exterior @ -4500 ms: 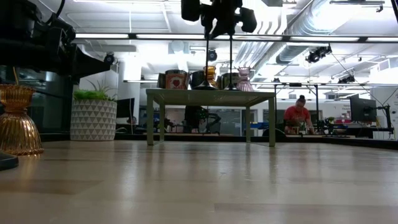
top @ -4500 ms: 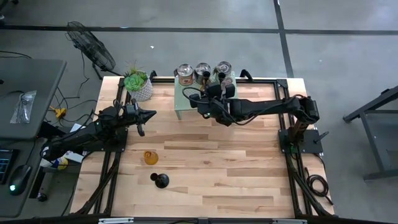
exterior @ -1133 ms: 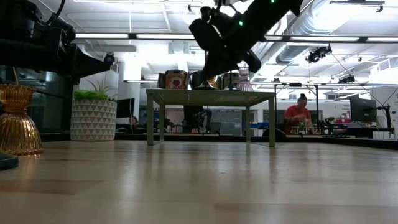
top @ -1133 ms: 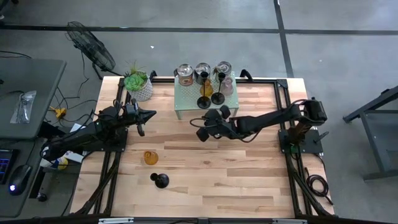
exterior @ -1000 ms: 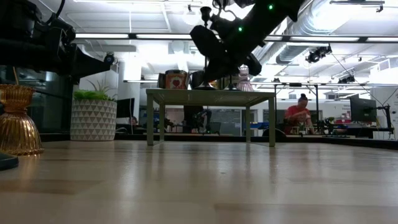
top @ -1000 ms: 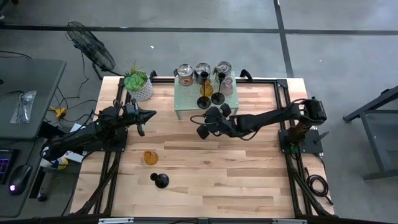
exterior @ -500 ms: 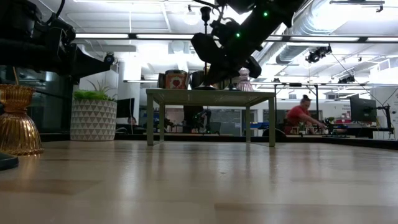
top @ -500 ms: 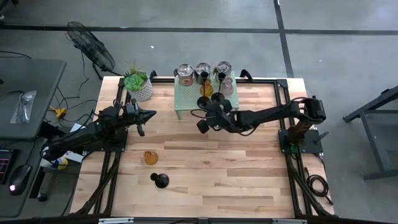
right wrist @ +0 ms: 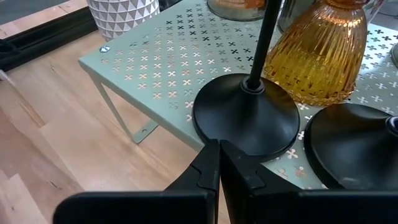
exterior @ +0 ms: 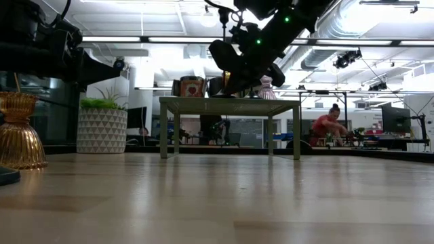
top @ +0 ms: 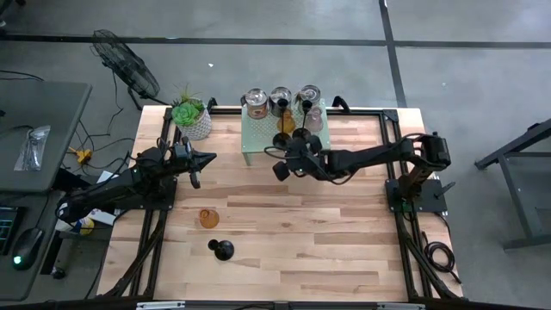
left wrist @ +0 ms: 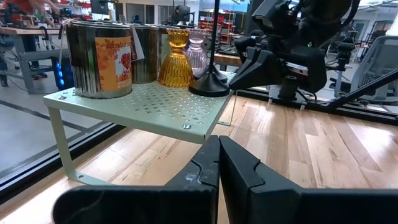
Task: Pick & Place candle stick holders
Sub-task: Put the right black candle holder on the shelf, then put the orange glass candle holder on the shelf
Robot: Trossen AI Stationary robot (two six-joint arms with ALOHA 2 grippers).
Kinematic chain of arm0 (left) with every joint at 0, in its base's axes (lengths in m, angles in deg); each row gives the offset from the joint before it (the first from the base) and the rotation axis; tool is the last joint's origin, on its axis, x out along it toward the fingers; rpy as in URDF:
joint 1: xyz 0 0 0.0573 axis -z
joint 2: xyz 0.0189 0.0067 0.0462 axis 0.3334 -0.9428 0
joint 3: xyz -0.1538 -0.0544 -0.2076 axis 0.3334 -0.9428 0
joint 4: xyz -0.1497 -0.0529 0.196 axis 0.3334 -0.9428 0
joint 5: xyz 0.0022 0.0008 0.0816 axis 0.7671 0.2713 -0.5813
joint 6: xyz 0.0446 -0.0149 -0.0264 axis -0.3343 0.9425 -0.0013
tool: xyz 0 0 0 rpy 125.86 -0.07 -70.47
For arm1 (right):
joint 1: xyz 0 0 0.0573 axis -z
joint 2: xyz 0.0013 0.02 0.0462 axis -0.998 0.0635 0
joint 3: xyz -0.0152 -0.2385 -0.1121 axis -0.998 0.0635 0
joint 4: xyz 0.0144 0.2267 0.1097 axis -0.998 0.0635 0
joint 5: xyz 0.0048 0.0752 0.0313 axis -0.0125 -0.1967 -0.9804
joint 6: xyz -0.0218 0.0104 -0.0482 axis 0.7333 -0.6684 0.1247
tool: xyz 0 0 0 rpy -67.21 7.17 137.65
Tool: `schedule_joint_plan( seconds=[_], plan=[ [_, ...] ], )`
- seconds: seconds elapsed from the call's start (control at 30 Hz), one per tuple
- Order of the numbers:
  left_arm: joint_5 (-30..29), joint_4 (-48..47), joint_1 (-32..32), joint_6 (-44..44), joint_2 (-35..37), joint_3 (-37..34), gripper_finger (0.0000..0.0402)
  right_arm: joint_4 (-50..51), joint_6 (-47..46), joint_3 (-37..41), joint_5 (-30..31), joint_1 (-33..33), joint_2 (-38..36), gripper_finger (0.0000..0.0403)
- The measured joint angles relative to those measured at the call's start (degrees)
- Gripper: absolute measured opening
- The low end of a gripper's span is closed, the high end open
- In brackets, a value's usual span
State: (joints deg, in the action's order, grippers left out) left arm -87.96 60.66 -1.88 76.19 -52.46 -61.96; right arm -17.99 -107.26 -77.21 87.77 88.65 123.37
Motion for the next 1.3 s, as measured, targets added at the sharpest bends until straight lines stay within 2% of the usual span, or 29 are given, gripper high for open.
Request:
schedule_joint_plan(
  seconds=[0.6,0.83,0.97,1.13,1.3],
  plan=[
    [0.0,0.0,0.0,0.0,0.0,0.0,0.0000,0.2,0.0,0.0,-0.1,0.8,0.0,0.0003],
    [0.0,0.0,0.0,0.0,0.0,0.0,0.0000,0.2,0.0,0.0,-0.1,-2.1,-0.1,0.0003],
    [0.0,0.0,0.0,0.0,0.0,0.0,0.0000,3.4,-0.2,0.0,-0.9,-4.1,-1.7,0.0003],
    [0.0,0.0,0.0,0.0,0.0,0.0,0.0000,5.2,-0.4,3.3,-8.8,-4.6,-6.5,0.0003],
    [0.0,0.0,0.0,0.0,0.0,0.0,0.0000,-5.1,-0.2,13.8,-20.1,-4.6,-12.2,0.0003]
  ],
)
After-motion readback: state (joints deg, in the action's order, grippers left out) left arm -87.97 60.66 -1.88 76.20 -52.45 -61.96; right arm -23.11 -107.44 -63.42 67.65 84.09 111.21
